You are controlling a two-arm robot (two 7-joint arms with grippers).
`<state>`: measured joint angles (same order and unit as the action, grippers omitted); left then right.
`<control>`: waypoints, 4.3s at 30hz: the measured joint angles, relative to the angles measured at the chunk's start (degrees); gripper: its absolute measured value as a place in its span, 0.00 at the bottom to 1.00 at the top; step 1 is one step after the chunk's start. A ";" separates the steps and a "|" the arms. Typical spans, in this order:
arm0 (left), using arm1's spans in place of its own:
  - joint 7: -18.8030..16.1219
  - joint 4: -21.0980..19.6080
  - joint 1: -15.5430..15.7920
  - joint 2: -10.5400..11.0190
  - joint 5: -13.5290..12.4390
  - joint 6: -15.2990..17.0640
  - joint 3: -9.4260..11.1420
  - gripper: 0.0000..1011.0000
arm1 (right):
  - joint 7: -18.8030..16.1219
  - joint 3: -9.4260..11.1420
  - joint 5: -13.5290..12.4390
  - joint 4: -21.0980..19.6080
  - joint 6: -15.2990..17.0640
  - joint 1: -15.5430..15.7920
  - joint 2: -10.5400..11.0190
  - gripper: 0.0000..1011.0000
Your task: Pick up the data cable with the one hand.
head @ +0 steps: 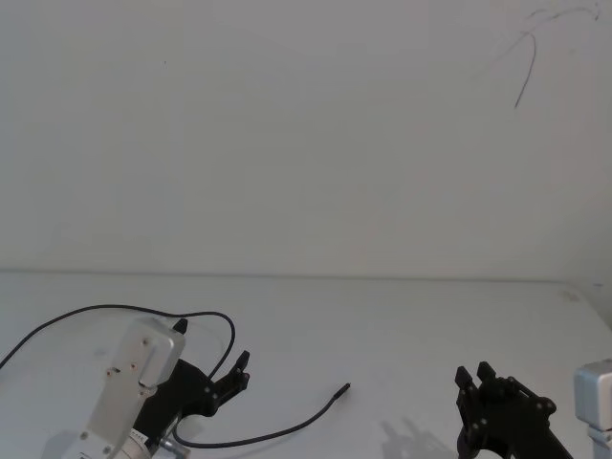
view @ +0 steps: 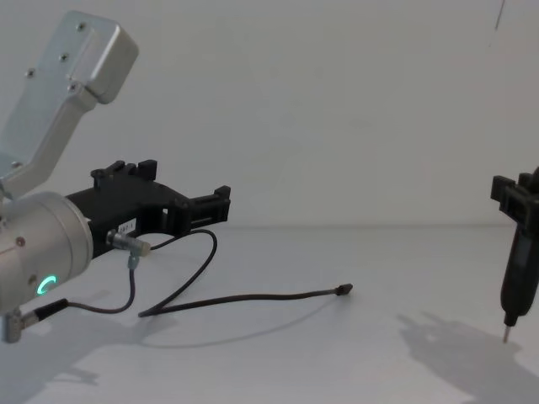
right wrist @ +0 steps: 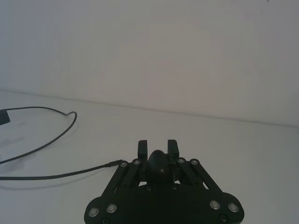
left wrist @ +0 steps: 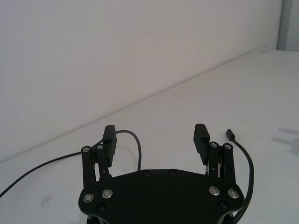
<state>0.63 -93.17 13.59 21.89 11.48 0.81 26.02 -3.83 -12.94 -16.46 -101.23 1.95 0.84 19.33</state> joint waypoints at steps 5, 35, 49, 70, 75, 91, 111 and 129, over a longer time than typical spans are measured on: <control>0.00 0.00 0.00 0.00 0.00 -0.02 0.00 0.99 | 0.00 0.00 0.00 0.00 0.00 0.00 0.00 0.25; 9.32 1.77 2.00 2.75 2.05 -1.81 0.64 0.99 | 0.00 0.00 0.00 0.00 0.00 0.00 0.00 0.25; 21.70 3.00 3.64 6.17 5.98 -3.63 1.51 0.99 | 0.00 0.00 0.00 0.00 0.00 0.00 0.00 0.25; 34.04 3.88 5.66 9.66 10.35 -3.83 2.96 0.99 | 0.00 0.00 0.00 0.00 0.00 0.00 0.00 0.25; 34.22 3.89 5.69 9.74 10.48 -3.37 2.97 0.99 | 0.00 0.00 0.00 0.00 0.00 0.00 0.00 0.25; 32.21 7.12 4.73 7.27 10.02 -2.43 3.19 0.99 | 0.00 0.00 0.00 0.00 0.00 0.00 0.00 0.25; 31.92 12.08 7.32 4.22 6.75 -3.41 4.44 0.99 | 0.00 0.00 0.00 0.00 0.00 0.00 0.00 0.25; 34.70 17.04 13.39 4.02 -0.44 -4.93 7.45 0.99 | 0.00 0.00 0.00 0.00 0.00 0.00 0.00 0.25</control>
<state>35.32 -76.13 26.98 25.92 11.05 -4.12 33.47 -3.83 -12.94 -16.47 -101.23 1.95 0.84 19.33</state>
